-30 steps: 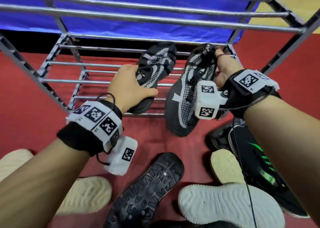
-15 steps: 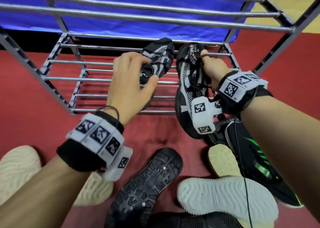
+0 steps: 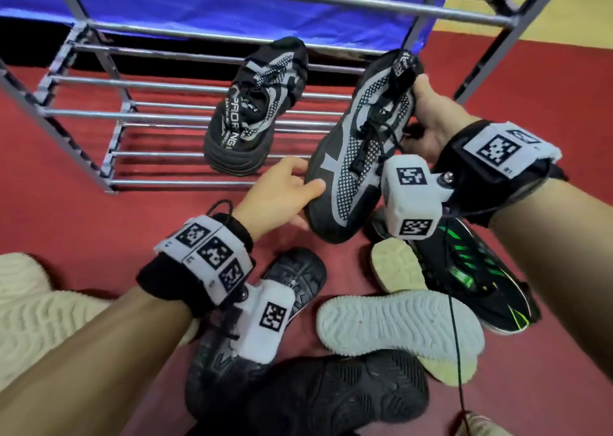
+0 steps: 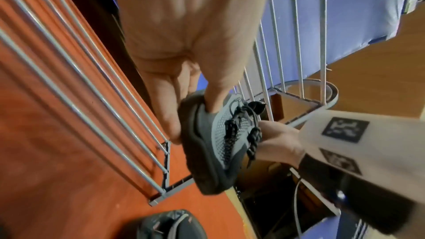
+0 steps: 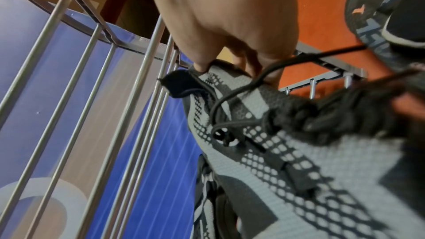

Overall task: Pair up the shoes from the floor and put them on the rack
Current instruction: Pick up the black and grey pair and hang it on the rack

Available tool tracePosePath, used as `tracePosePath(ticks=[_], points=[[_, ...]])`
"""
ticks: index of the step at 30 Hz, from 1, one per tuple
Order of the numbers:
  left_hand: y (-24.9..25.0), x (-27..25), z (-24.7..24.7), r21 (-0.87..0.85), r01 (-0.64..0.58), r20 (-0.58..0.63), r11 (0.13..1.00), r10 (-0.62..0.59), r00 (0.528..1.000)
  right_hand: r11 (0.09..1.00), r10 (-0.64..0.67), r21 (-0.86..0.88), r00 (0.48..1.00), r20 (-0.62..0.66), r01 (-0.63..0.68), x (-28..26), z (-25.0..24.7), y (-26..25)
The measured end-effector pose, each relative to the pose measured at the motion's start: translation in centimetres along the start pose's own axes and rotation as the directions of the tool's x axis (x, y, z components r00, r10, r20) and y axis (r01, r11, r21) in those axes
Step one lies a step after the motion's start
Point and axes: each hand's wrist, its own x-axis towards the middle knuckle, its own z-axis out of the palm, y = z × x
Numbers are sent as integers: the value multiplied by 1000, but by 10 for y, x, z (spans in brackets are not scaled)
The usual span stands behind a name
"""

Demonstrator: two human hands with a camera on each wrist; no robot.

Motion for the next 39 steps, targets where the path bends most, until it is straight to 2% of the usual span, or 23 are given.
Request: tracePosePath(ticks=[3,7,10,12,14,17,20,22,23,24,25,26,27,28,29,31,32,33,35,39], points=[[1,2,-2,50,-104,-66,993,107,992,1000,9,16,998,58,-10,-9,-4,8],[5,9,-3,101,-166,-112,981,177,978,941,153,-324,976,153,-96,-24,-11,35],[9,19,-3,81,-157,-129,984,167,978,881,178,-468,967,182,-75,-41,-9,57],[13,25,-3,33,-147,-153,989,150,977,904,170,-422,963,211,-67,-50,-6,67],[18,29,0,-18,-144,-168,989,139,976,952,120,-304,968,222,-49,-56,-1,72],[29,32,2,-101,-66,-113,993,54,992,991,-79,-94,985,154,94,-57,1,76],[38,29,-6,48,-44,-53,998,46,998,976,-216,12,971,99,216,-52,-2,73],[41,20,-18,132,-132,-125,982,149,981,967,-251,56,964,85,247,-50,-4,73],[41,13,-26,157,-217,-197,964,246,949,963,-267,62,961,76,263,-48,-5,74],[41,7,-35,223,-312,-297,924,369,881,960,-276,62,959,66,272,-47,-6,75],[39,1,-44,341,-374,-395,862,492,776,959,-279,67,958,57,276,-46,-7,76],[35,-2,-53,487,-372,-461,790,594,659,958,-281,81,958,54,277,-45,-7,77],[30,-3,-62,605,-315,-489,731,653,578,956,-283,99,957,55,277,-44,-8,78],[23,-2,-70,655,-239,-500,717,648,575,954,-286,107,957,52,279,-42,-9,78],[14,1,-77,636,-180,-499,750,578,646,953,-292,106,955,48,286,-40,-9,78],[-3,9,-84,495,-102,-434,863,347,831,952,-296,93,955,28,293,-36,-11,78],[-11,14,-85,395,-90,-379,914,251,891,952,-295,87,955,17,293,-33,-12,77],[-17,18,-84,318,-92,-329,944,200,923,951,-299,83,954,8,297,-31,-14,76],[-23,25,-79,284,-120,-317,951,211,925,948,-310,70,951,-15,310,-25,-17,74],[-13,27,-65,257,-156,-513,954,272,815,940,-329,89,944,-29,330,-10,-26,65]])
